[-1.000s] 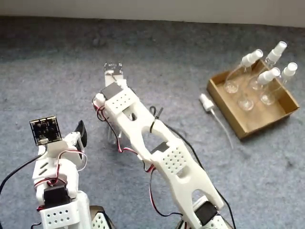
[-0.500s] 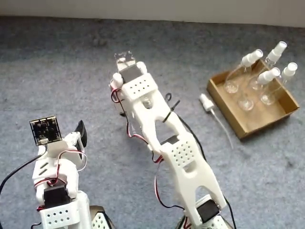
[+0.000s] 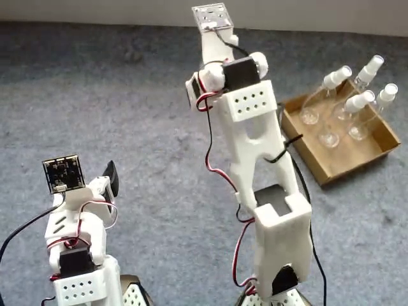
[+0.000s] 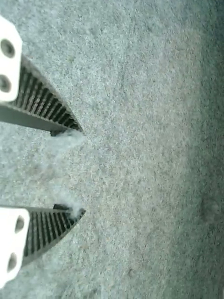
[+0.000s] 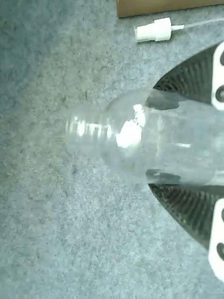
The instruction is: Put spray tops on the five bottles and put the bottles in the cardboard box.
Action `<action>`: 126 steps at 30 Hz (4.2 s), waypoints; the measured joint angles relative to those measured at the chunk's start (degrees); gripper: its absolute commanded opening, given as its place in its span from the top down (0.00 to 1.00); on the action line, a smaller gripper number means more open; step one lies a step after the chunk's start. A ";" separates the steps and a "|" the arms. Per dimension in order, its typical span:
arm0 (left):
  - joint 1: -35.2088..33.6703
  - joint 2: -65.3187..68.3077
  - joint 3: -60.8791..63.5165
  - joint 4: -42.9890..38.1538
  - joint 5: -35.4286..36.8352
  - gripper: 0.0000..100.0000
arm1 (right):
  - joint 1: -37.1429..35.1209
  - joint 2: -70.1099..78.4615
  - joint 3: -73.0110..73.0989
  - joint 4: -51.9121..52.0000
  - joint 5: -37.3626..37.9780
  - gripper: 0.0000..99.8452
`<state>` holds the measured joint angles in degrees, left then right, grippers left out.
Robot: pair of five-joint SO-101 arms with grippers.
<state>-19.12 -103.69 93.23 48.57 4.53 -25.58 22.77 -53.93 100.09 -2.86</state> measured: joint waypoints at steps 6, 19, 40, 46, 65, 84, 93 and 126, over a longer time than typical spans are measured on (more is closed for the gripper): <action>0.00 0.00 0.00 0.00 0.00 0.79 | 0.09 -13.27 18.55 0.00 8.26 0.89; 1.05 0.00 0.00 0.00 0.00 0.79 | 0.18 -44.31 37.63 0.00 13.54 0.89; 3.52 0.00 0.00 0.00 0.00 0.93 | 13.01 -71.30 82.20 -19.08 22.59 0.89; 5.89 0.00 0.00 0.00 0.00 0.93 | 13.27 -71.30 99.25 -32.53 23.56 0.88; 6.15 0.00 0.00 0.00 0.00 0.93 | 13.98 -61.80 117.36 -48.18 29.36 0.88; 6.42 0.00 0.00 0.00 0.00 0.93 | 13.80 -46.59 113.67 -48.00 32.26 0.70; 6.42 0.00 0.00 0.00 0.00 0.93 | 13.80 -46.07 98.99 -35.08 33.05 0.70; 6.42 0.00 0.00 0.00 0.00 0.93 | 8.09 -19.34 87.03 -29.10 28.40 0.70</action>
<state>-12.70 -103.69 93.23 48.57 4.53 -17.49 3.43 33.10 70.99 25.54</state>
